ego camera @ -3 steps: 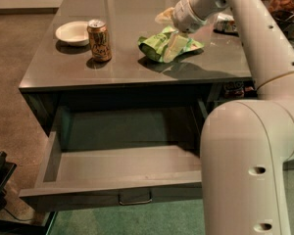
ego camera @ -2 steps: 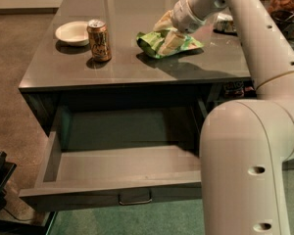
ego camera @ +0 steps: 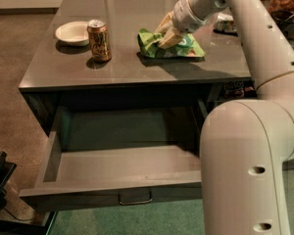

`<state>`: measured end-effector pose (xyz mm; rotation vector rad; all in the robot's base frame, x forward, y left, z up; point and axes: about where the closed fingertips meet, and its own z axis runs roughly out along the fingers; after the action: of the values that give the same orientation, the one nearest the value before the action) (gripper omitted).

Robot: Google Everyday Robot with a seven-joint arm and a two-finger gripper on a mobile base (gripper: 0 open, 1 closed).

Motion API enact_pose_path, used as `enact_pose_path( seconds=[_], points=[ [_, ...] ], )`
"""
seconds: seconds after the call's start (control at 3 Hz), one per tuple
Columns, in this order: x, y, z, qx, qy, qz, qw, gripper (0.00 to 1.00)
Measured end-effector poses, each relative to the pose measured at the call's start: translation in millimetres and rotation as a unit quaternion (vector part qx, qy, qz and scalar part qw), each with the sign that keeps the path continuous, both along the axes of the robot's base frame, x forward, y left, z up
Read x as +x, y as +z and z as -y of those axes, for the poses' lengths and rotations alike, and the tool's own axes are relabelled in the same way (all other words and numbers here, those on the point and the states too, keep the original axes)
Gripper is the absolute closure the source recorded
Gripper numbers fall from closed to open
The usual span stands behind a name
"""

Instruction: Place green rice chip bag into top drawer

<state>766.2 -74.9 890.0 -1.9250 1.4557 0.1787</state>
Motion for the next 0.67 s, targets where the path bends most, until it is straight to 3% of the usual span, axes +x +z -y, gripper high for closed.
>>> enact_pose_path(
  seconds=[0.33,0.67],
  points=[
    [0.0,0.0,0.0,0.000,0.000,0.000,1.0000,1.00],
    [-10.4,10.3,-0.2,0.007,0.004,0.008,0.9999,1.00]
  ],
)
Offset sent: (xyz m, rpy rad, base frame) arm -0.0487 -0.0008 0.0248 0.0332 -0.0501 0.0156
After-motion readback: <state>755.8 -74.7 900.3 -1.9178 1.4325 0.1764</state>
